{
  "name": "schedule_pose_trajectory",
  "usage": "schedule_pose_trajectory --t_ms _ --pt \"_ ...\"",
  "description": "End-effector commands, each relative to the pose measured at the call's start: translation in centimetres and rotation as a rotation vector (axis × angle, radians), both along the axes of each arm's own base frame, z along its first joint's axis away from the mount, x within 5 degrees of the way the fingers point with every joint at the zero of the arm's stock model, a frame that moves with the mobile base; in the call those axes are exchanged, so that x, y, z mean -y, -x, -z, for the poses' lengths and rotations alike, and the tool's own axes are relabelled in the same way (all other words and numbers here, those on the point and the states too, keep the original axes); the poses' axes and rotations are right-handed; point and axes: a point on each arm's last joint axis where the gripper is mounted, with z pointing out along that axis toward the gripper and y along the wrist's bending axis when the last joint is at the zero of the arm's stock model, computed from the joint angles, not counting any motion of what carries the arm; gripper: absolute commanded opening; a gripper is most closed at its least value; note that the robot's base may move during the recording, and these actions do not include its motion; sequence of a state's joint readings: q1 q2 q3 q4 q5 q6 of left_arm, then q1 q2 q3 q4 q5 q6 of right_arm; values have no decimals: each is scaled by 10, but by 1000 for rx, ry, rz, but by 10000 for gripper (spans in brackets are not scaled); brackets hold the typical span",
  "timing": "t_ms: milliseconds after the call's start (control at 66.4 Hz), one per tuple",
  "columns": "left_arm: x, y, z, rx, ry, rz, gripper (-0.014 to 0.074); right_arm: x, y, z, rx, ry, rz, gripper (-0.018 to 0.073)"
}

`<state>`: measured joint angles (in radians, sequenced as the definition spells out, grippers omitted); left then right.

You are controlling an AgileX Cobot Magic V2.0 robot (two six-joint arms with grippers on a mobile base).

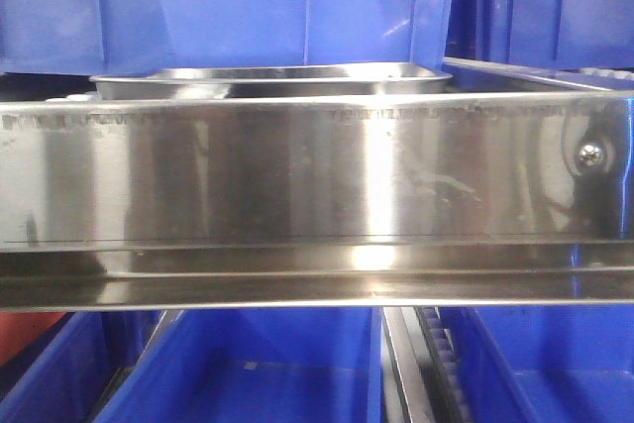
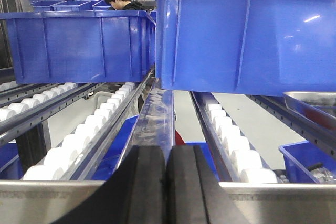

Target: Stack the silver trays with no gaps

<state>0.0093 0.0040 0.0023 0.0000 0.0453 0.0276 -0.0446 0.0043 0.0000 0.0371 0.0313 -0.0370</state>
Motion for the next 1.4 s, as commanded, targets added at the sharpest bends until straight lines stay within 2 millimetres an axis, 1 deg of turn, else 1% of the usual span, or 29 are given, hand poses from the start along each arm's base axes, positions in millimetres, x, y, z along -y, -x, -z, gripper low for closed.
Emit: schedule_pose_trajectory --t_ms 0,693,798,889,949,1009,1145,1175,1220,1280,1325,1386 --pt "0 0 -2 18 -5 6 -6 0 0 -2 21 4 5 -17" --pt "0 0 -2 18 -10 6 -6 0 0 -2 21 4 5 -17" --pt "0 1 -2 19 -60 2 -6 0 0 -2 21 4 5 -17" --pt "1 1 -7 73 -84 3 -6 0 1 -5 61 6 6 -17" --pt "1 2 -13 134 -84 5 -6 1 2 -12 132 9 9 -17" --pt "2 3 -20 214 -85 9 -6 1 4 -21 240 14 14 -17" --pt "3 10 -39 441 -86 19 -6 1 19 -51 604 29 29 -17" --pt "4 12 -41 465 -84 20 -6 1 22 -54 648 31 31 -17" --pt "4 14 -49 489 -84 19 -6 1 25 -61 689 33 32 -17" --pt "3 17 -61 511 -85 16 -6 1 29 -77 706 33 30 -17" --pt "3 22 -76 537 -83 13 -6 1 34 -93 706 32 28 -17" --pt "3 29 -94 555 -84 8 -6 0 38 -107 676 31 23 -17"
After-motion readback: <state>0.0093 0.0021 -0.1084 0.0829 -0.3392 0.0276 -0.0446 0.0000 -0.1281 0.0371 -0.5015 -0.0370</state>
